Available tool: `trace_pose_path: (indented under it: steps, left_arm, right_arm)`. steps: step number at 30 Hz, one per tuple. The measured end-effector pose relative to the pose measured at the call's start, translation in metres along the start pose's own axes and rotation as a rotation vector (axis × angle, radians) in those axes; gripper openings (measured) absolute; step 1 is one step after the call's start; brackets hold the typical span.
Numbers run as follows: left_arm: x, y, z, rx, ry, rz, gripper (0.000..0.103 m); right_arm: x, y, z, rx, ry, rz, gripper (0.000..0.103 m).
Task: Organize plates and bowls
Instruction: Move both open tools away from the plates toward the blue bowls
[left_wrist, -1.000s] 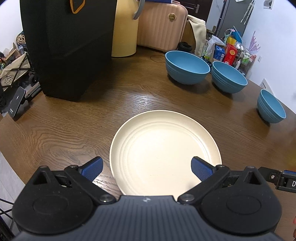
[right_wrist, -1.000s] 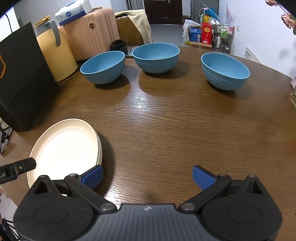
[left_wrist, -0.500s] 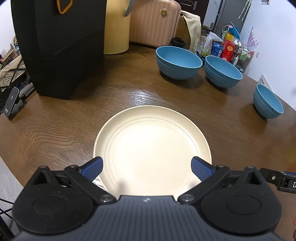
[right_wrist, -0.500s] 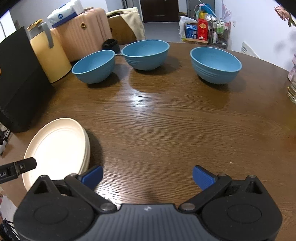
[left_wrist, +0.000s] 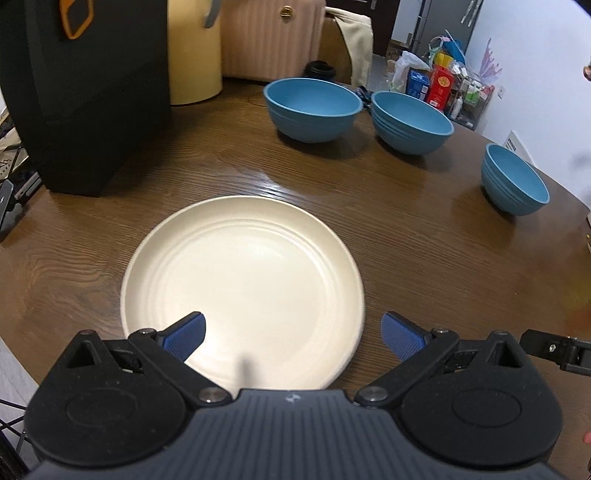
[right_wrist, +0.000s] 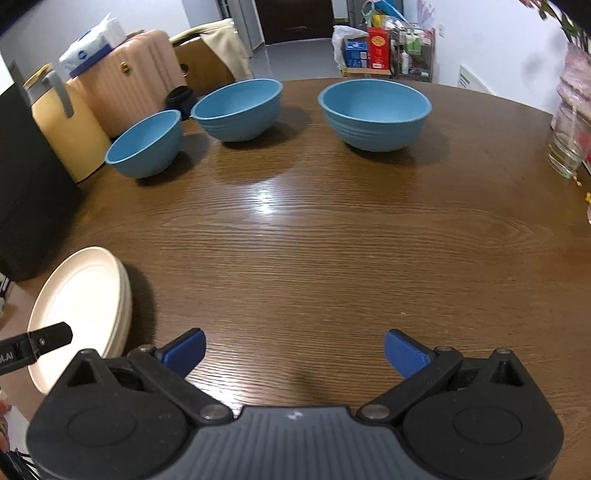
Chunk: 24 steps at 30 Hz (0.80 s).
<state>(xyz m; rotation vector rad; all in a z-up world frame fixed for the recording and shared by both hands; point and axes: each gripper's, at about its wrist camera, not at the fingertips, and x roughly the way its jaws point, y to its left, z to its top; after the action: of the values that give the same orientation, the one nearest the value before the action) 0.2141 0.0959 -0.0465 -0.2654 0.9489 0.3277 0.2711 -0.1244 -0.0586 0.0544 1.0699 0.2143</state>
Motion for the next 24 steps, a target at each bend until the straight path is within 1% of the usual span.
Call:
trace_pose_path:
  steps: [8, 14, 19, 22, 24]
  left_arm:
    - [0.006, -0.041, -0.007, 0.02, 0.018, -0.001, 0.103]
    - [0.007, -0.074, -0.01, 0.035, 0.025, 0.0, 0.103]
    - [0.008, -0.1, -0.003, 0.024, 0.027, -0.004, 0.103]
    - [0.007, -0.115, 0.008, 0.023, 0.02, -0.014, 0.103]
    - [0.004, -0.128, 0.016, 0.041, 0.005, -0.018, 0.103]
  right_arm:
    - [-0.002, -0.044, 0.0, 0.022, 0.001, 0.026, 0.103]
    - [0.0, -0.077, 0.006, 0.012, 0.003, 0.008, 0.103]
    - [0.003, -0.098, 0.019, 0.005, -0.002, -0.005, 0.103]
    - [0.003, -0.109, 0.034, -0.003, -0.019, -0.011, 0.103]
    - [0.004, -0.114, 0.046, -0.007, -0.019, -0.042, 0.103]
